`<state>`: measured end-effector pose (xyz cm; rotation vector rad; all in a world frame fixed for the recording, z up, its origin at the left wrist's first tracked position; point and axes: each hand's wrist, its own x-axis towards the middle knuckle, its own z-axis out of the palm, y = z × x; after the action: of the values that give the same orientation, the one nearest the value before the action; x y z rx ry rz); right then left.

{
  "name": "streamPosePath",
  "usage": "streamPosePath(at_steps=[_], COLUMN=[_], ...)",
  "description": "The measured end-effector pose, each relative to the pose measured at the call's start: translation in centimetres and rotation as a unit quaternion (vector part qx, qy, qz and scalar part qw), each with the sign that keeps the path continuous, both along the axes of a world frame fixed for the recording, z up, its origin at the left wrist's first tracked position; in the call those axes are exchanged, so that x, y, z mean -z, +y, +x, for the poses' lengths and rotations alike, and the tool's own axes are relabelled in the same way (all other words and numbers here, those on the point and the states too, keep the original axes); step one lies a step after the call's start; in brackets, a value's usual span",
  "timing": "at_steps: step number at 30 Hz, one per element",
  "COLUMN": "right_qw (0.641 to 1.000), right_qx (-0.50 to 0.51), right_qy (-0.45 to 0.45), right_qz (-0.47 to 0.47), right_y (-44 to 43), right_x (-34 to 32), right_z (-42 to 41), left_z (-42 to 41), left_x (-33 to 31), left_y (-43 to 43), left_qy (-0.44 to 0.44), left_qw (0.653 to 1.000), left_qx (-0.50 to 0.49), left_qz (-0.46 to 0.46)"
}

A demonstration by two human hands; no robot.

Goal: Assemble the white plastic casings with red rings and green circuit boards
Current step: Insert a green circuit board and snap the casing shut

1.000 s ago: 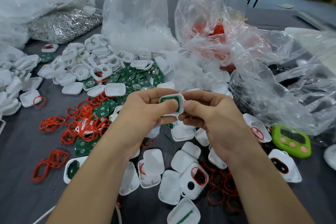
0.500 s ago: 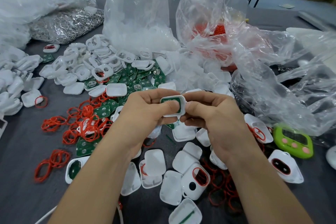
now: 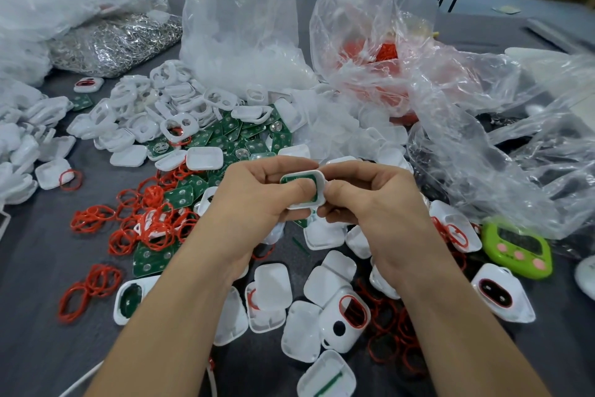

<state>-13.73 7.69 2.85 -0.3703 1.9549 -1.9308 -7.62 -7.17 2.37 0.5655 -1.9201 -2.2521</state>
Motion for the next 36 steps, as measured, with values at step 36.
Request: streamPosePath(at_steps=[36], right_qw=[0.997], right_qx=[0.046], right_qy=[0.054], right_qz=[0.012], right_y=[-0.59], right_x=[0.69], right_z=[0.47], left_z=[-0.18], left_x=[0.14], left_y=[0.48], left_qy=[0.012], left_qw=[0.997], left_qx=[-0.061], left_qz=[-0.035])
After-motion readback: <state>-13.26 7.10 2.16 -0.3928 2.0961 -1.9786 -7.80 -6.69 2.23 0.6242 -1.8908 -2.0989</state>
